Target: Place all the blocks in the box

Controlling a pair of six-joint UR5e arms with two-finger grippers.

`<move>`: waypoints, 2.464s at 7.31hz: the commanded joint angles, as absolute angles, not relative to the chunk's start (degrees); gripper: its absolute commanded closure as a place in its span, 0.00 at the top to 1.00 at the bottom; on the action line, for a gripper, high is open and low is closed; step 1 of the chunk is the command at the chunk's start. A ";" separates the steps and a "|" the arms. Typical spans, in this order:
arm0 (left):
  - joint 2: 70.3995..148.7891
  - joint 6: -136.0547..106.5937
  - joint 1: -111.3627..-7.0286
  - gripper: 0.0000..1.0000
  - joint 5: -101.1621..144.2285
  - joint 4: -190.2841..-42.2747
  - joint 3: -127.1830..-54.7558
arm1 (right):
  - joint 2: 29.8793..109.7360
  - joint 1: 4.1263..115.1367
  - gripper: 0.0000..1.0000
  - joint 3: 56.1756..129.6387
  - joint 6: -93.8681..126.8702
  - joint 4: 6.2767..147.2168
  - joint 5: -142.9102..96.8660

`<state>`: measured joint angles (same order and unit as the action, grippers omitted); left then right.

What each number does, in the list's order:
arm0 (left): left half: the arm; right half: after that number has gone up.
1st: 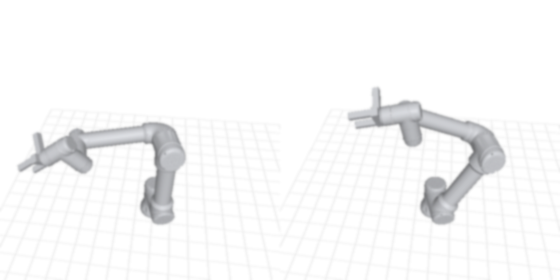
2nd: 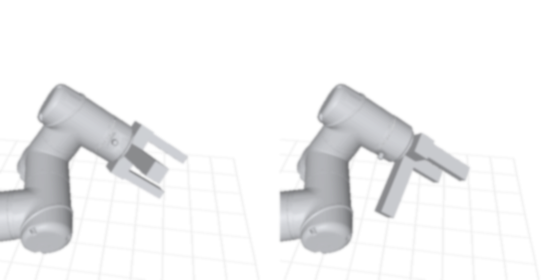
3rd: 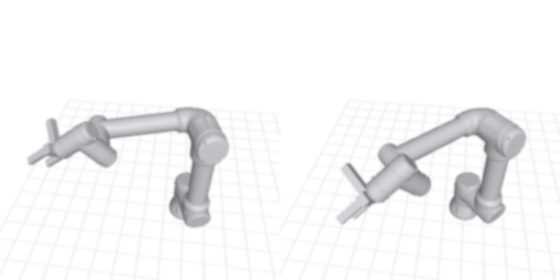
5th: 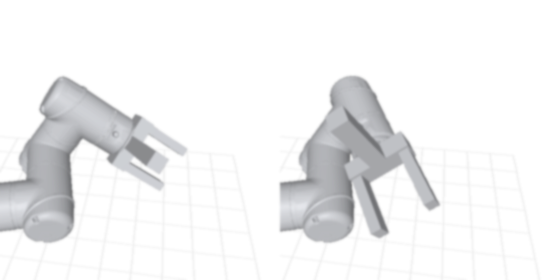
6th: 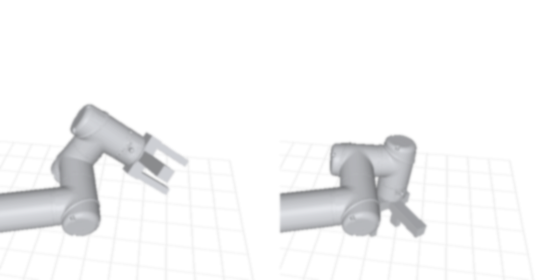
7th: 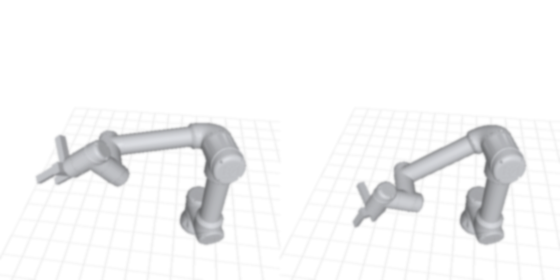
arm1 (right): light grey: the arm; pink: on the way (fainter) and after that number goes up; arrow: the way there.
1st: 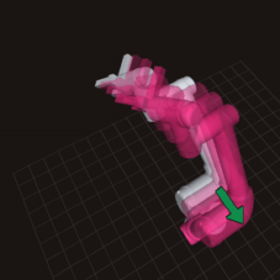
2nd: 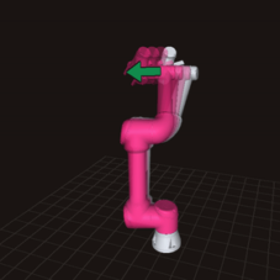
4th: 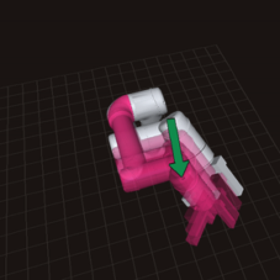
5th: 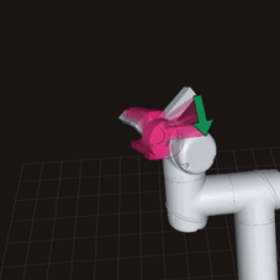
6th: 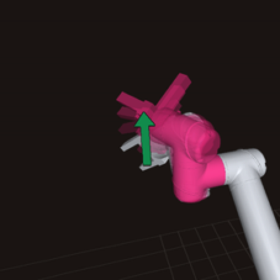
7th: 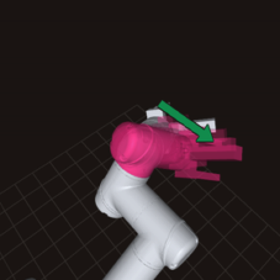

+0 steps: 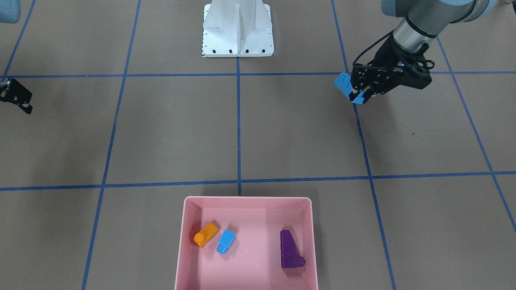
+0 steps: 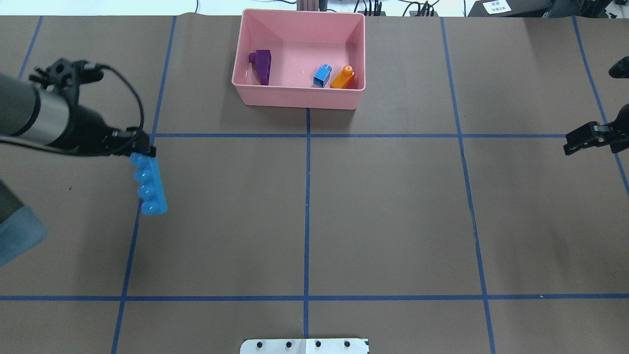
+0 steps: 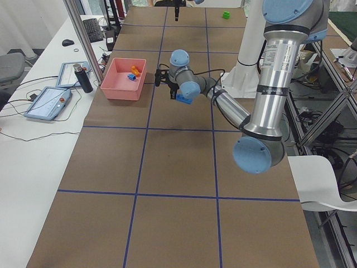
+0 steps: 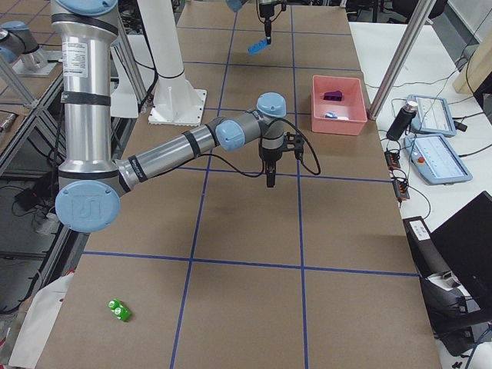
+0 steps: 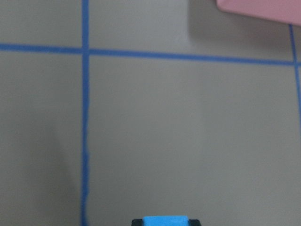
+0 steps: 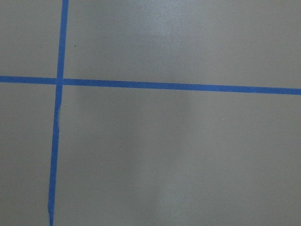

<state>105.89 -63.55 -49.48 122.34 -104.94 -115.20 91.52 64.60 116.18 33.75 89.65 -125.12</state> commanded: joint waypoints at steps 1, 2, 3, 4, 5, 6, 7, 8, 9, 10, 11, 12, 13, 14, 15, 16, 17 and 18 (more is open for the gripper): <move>127.00 -64.24 -53.16 0.00 122.26 -95.02 -102.30 | 91.06 64.60 0.99 115.32 33.75 89.56 -125.07; 136.66 -65.03 -53.78 0.00 122.26 -95.01 -91.69 | 91.05 64.60 0.99 115.23 33.66 89.56 -125.07; 146.24 -65.21 -54.66 0.00 122.26 -95.01 -79.75 | 91.05 64.60 0.99 115.31 33.66 89.65 -125.07; 153.65 -66.61 -55.19 0.00 122.08 -95.71 -68.67 | 91.23 64.69 1.00 115.31 33.23 89.65 -125.16; 157.98 -67.14 -55.20 0.00 120.77 -97.02 -61.07 | 92.01 64.86 1.00 115.49 32.70 89.56 -125.16; 161.07 -67.84 -54.50 0.00 116.85 -100.08 -54.38 | 93.59 65.04 1.00 116.01 30.87 89.65 -125.16; 163.89 -68.11 -53.10 0.00 114.37 -103.41 -47.62 | 95.87 65.21 0.99 117.06 28.59 89.65 -125.16; 164.09 -69.33 -52.65 0.00 113.56 -107.19 -44.42 | 98.41 65.56 0.99 118.03 25.95 89.65 -125.16; 164.18 -70.74 -52.12 0.00 113.55 -108.62 -42.56 | 101.13 66.70 0.99 118.73 21.93 89.56 -125.16; 164.18 -70.66 -51.68 0.41 113.55 -108.63 -42.45 | 103.34 67.58 0.99 119.52 19.97 89.56 -125.16; 164.27 -70.40 -51.33 0.63 113.73 -108.63 -42.45 | 104.93 68.72 0.99 119.44 16.47 89.65 -125.24; 164.27 -70.23 -50.89 0.92 113.82 -108.72 -42.54 | 106.33 69.95 0.99 119.53 14.17 89.56 -125.33; 164.18 -70.14 -50.63 1.00 113.99 -108.72 -42.80 | 107.48 70.40 0.99 119.79 13.80 89.56 -125.25; 164.01 -69.96 -50.54 1.00 114.08 -108.72 -43.41 | 109.32 70.49 0.99 119.88 11.88 89.39 -125.33; 163.57 -66.65 -50.19 1.00 114.08 -108.55 -44.90 | 113.43 70.92 0.99 119.62 11.00 85.12 -125.33; 158.17 -60.79 -50.01 1.00 114.26 -108.46 -50.39 | 119.82 71.28 0.99 118.75 11.07 77.07 -125.33; 153.85 -56.56 -50.18 1.00 115.82 -108.37 -54.36 | 125.62 71.71 0.99 117.35 11.07 69.42 -125.42; 150.24 -50.51 -50.79 1.00 117.84 -108.02 -57.88 | 131.60 72.68 1.00 114.38 11.25 60.56 -125.51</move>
